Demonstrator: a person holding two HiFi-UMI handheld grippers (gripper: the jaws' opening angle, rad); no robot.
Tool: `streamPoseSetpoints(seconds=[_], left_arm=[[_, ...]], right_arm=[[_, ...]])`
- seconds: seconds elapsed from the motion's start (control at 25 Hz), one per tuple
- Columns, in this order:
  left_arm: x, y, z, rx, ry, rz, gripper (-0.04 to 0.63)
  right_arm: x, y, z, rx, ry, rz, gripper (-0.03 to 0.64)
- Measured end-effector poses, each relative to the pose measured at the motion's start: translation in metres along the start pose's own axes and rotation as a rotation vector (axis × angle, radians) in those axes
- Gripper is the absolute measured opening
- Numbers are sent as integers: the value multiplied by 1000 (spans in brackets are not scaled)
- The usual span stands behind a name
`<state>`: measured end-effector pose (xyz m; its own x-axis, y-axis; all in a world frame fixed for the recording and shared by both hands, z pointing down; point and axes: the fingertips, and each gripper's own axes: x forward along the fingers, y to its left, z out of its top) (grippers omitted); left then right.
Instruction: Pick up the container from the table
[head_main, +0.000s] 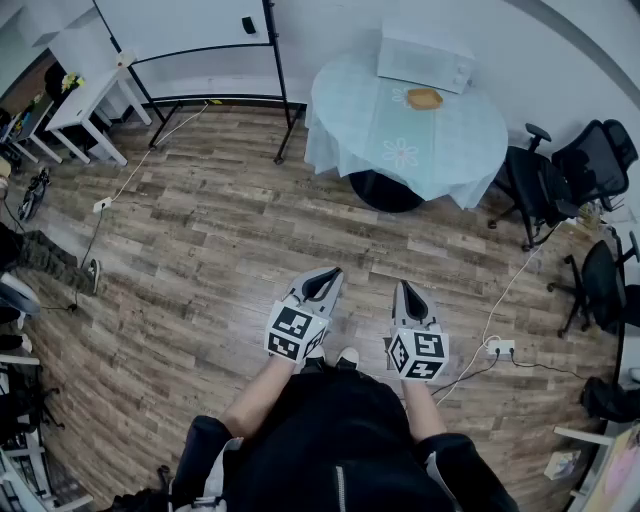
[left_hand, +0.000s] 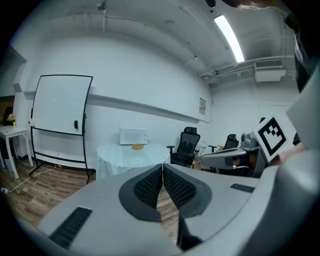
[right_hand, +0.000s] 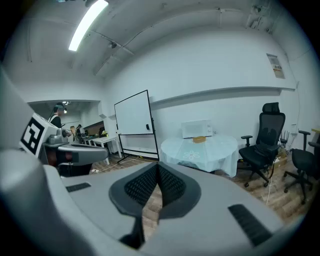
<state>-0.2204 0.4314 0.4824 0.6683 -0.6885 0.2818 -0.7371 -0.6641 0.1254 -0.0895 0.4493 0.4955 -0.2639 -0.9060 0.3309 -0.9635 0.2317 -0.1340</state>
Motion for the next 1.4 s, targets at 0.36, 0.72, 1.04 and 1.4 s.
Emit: streamPoseSetpoints(seconds=[0.36, 0.72, 1.04, 1.4], left_arm=[[2, -1, -7, -8, 11, 3, 18], [8, -2, -7, -1, 20, -7, 18], [25, -6, -5, 3, 29, -9, 18], [52, -22, 1, 20, 28, 17, 18]], right_arm=[[0, -2, 0, 56, -29, 40, 26], [1, -21, -13, 96, -8, 65, 25], [0, -34, -13, 66, 3, 26, 25], [2, -54, -18, 56, 24, 58, 25]])
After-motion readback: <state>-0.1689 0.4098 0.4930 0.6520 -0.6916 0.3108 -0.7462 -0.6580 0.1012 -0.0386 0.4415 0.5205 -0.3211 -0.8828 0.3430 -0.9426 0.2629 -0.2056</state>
